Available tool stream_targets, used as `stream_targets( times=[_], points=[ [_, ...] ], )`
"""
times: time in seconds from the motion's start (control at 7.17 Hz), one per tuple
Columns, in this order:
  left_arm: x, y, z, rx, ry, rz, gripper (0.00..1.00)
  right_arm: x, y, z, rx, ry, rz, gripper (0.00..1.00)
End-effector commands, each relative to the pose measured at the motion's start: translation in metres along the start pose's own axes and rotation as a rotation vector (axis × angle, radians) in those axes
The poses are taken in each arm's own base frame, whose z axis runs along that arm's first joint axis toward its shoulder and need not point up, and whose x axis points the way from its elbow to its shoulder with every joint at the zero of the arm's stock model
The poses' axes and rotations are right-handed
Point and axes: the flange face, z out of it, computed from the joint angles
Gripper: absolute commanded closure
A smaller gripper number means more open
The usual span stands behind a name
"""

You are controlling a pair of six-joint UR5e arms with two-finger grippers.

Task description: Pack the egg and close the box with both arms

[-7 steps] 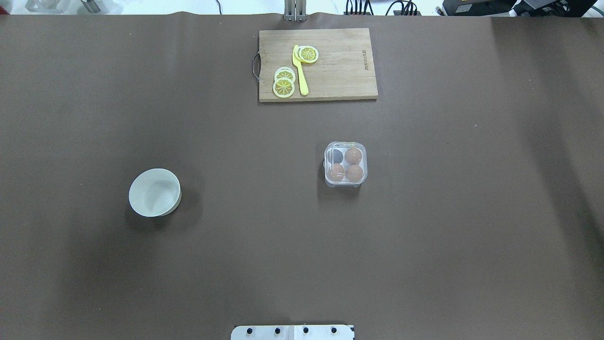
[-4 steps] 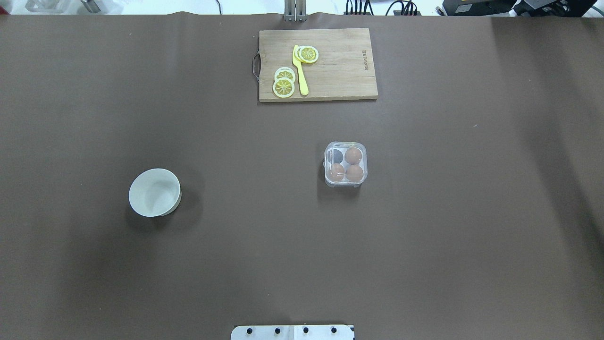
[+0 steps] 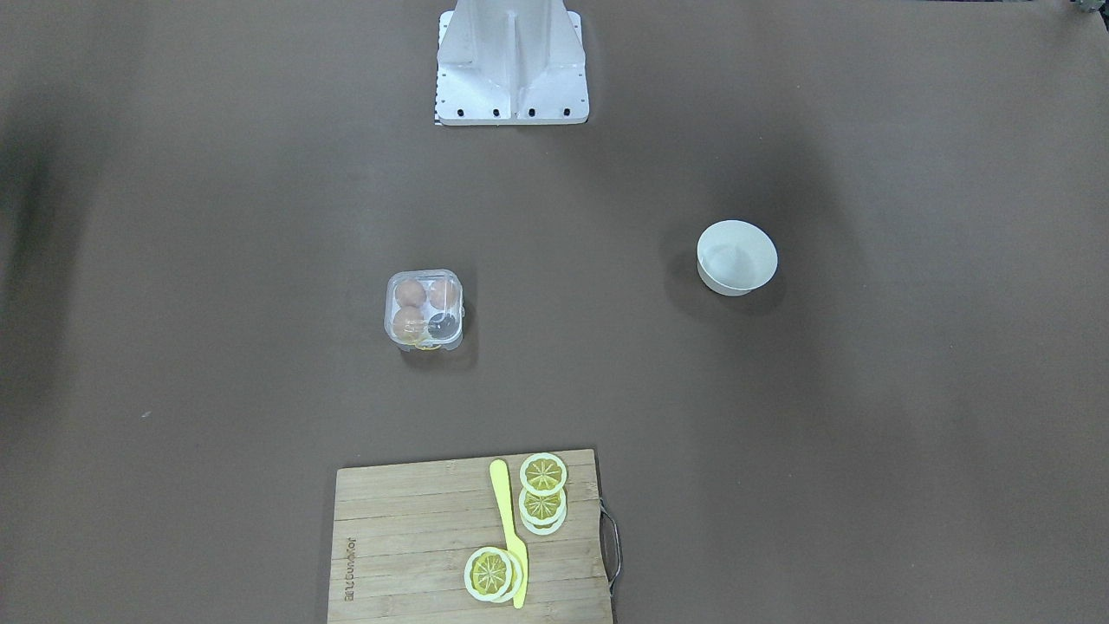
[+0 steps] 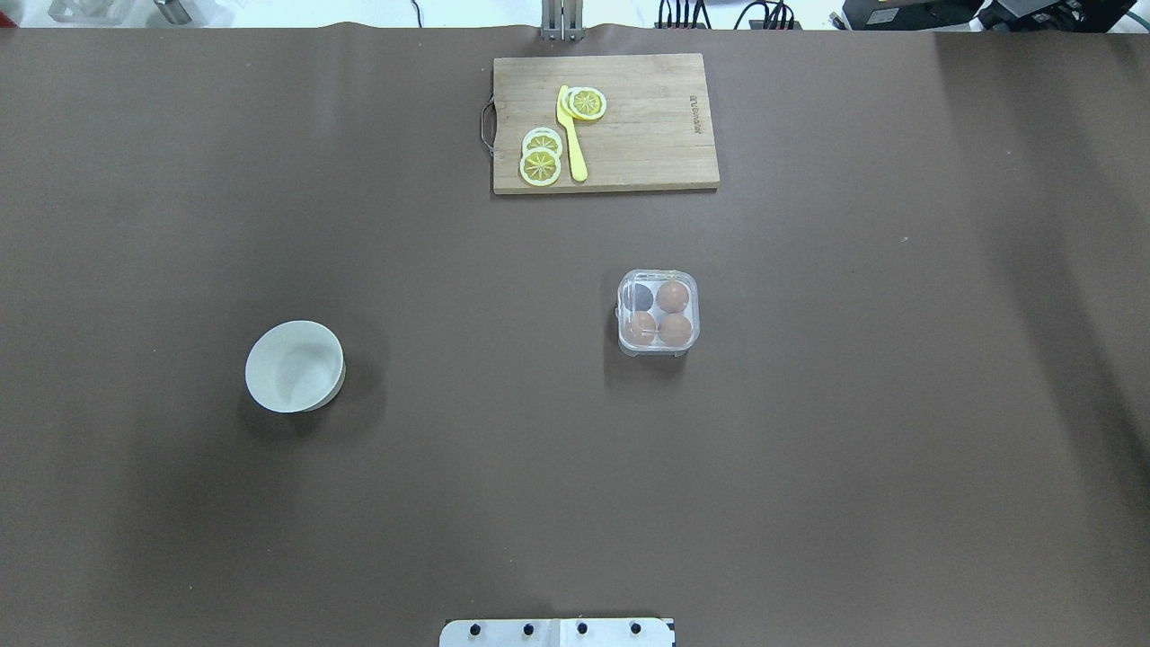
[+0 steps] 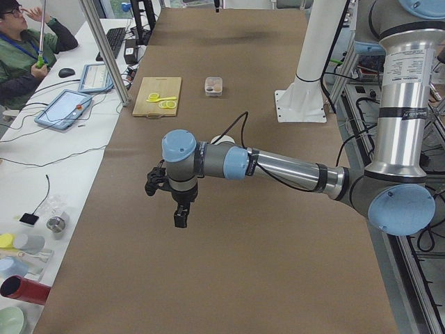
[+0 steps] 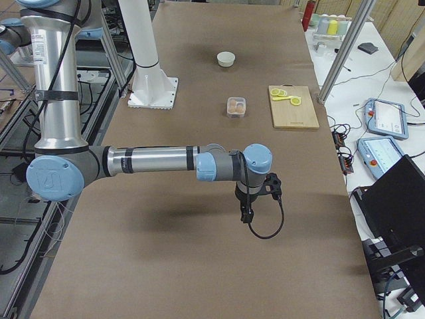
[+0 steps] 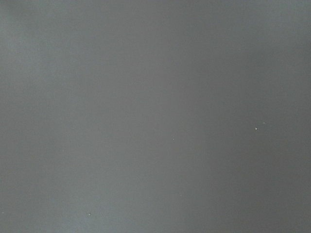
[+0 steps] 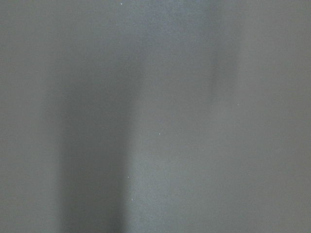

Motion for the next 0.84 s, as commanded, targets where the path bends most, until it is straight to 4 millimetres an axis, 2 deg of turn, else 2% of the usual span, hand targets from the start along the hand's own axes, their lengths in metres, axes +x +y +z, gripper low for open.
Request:
stream_targets(
  times=[0.0,0.7],
  points=[
    [0.0022,-0.0003,-0.002,0.004,0.0,0.003,0.02,-0.0042,-0.0022,-0.0042,0.009,-0.004,-0.008,0.0],
    [0.0022,0.0004,-0.0031,0.006,0.0,0.003,0.02,-0.0043,-0.002,-0.0031,0.007,-0.015,-0.006,0.0]
  ],
)
